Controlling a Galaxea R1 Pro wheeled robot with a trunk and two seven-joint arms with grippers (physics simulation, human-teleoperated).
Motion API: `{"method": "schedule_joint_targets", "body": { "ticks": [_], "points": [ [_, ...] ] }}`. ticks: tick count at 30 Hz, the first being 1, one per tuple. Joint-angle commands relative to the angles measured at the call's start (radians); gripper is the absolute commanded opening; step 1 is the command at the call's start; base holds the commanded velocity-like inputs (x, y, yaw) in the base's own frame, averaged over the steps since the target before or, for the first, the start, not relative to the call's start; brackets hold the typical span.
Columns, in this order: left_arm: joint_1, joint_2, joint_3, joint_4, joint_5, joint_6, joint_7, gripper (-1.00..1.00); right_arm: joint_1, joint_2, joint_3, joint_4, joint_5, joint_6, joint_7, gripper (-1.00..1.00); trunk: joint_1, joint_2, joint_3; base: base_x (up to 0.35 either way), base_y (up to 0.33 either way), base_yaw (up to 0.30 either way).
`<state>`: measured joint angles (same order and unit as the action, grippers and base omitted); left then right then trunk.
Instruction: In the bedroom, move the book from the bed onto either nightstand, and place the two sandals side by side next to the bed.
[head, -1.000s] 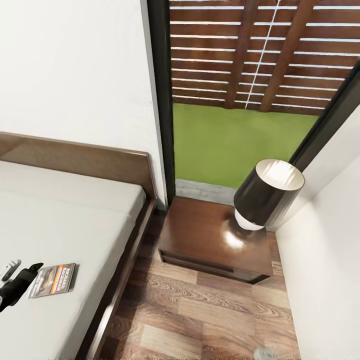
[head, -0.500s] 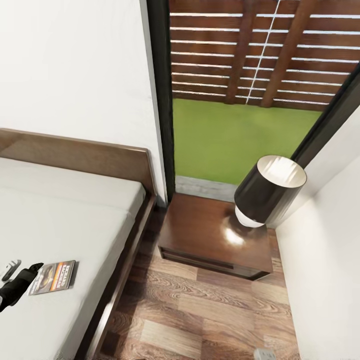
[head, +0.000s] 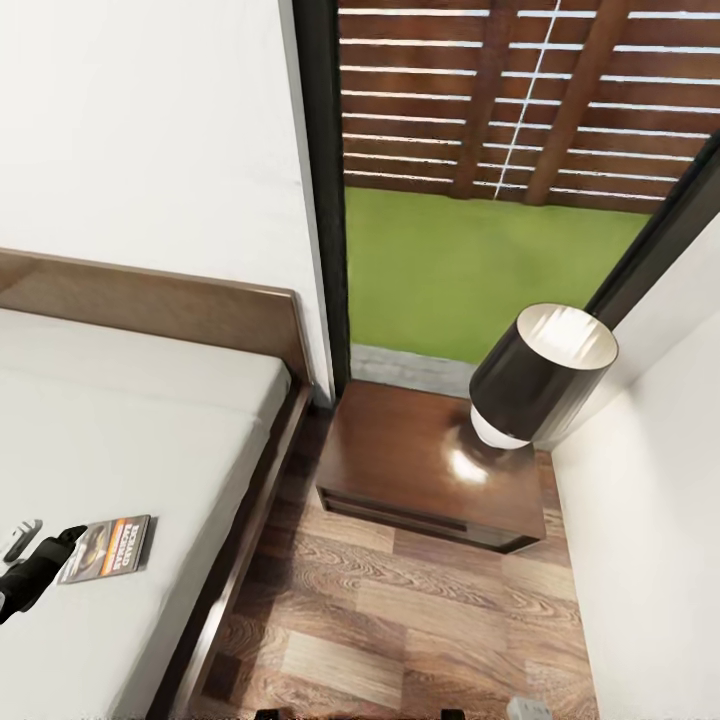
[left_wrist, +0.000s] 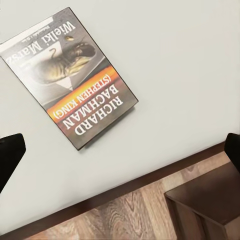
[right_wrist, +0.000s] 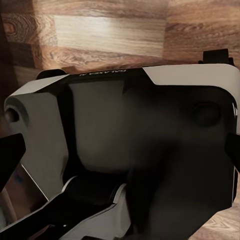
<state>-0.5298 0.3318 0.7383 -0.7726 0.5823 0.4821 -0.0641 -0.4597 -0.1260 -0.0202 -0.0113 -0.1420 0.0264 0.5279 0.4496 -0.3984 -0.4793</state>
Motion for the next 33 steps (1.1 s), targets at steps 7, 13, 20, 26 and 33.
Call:
{"method": "schedule_joint_targets", "body": {
  "ticks": [7, 13, 20, 26, 33],
  "points": [
    [-0.001, 0.0, 0.004, -0.001, 0.002, 0.007, -0.003, 1.0, -0.001, 0.0, -0.001, 0.001, -0.007, 0.003, 0.004, 1.0, 0.0, -0.002, -0.012, 0.0, 0.0, 0.0],
    [-0.001, 0.0, 0.004, -0.001, 0.002, 0.007, -0.003, 1.0, -0.001, -0.001, -0.002, 0.001, -0.007, 0.003, 0.004, 1.0, 0.0, -0.002, -0.022, 0.0, 0.0, 0.0],
    [-0.001, 0.0, 0.004, -0.001, 0.002, 0.007, -0.003, 1.0, -0.001, -0.01, -0.014, -0.016, -0.007, 0.016, 0.009, 1.0, 0.0, -0.002, -0.033, 0.0, 0.0, 0.0],
    [-0.001, -0.002, 0.004, -0.001, 0.002, 0.007, -0.003, 1.0, -0.005, -0.055, -0.014, -0.178, -0.005, 0.132, 0.01, 1.0, 0.0, -0.002, -0.042, 0.0, 0.0, 0.0],
    [-0.001, -0.002, 0.004, -0.001, 0.002, 0.007, -0.003, 1.0, -0.005, -0.065, -0.014, -0.41, -0.004, 0.316, 0.008, 1.0, 0.0, -0.002, -0.053, 0.0, 0.0, 0.0]
  ]
}}
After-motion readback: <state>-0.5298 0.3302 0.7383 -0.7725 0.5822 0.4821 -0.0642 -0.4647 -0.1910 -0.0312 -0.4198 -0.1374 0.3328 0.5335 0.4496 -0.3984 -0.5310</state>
